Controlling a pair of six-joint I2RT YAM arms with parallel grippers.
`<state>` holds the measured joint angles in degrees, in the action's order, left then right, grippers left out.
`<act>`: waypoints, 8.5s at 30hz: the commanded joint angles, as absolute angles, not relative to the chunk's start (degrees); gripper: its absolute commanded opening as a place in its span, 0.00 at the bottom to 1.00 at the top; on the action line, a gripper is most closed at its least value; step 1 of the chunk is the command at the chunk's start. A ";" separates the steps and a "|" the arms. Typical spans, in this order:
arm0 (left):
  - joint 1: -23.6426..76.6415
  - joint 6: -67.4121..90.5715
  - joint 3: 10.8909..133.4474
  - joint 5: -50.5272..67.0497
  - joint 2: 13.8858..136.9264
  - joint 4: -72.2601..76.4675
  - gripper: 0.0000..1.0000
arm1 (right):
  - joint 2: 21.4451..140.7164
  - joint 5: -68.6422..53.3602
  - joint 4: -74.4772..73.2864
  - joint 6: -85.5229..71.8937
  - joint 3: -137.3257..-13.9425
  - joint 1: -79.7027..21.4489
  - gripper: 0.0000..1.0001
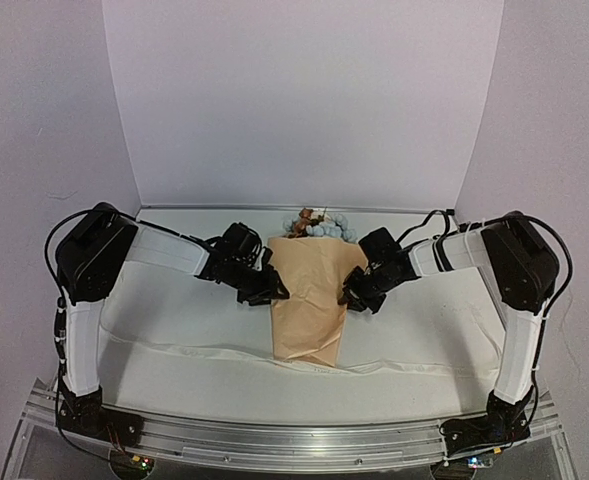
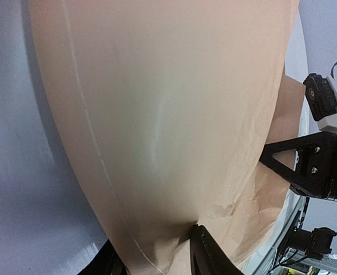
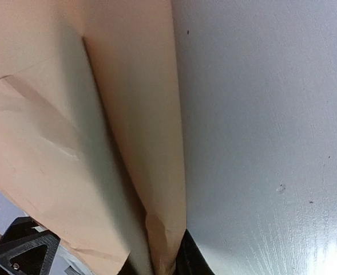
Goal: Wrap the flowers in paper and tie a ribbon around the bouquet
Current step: Pick up the folded bouquet from the center of the board, then place the folded bouquet on the ribbon, then pick up the left side of the ribbon at the corner of the board, then pick up the right side of the ribbon from the corner of the board, then place the left side of the ribbon on the folded bouquet.
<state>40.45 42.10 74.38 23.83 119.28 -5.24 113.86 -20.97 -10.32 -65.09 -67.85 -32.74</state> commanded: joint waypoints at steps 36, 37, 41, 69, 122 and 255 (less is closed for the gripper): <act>39.72 46.55 81.02 33.77 114.62 -14.70 0.09 | 106.24 -24.54 -27.24 -69.16 -72.42 -33.30 0.00; 39.80 46.82 80.05 33.82 114.12 -14.26 0.09 | 106.19 -24.64 -27.11 -69.14 -72.17 -33.76 0.00; 40.60 47.86 75.79 33.33 111.94 -12.56 0.09 | 105.98 -23.98 -25.13 -70.02 -69.86 -35.10 0.00; 48.25 57.52 49.46 20.51 92.25 -3.98 0.17 | 96.69 -12.74 -19.87 -71.99 -54.62 -47.96 0.18; 8.87 58.52 30.69 -14.52 75.71 -24.61 0.02 | 49.63 12.02 -57.02 -64.55 -28.06 -31.97 0.98; 69.07 -11.44 102.16 11.48 128.77 -9.42 0.00 | 90.97 -12.73 -43.07 -45.68 -71.75 -20.09 0.00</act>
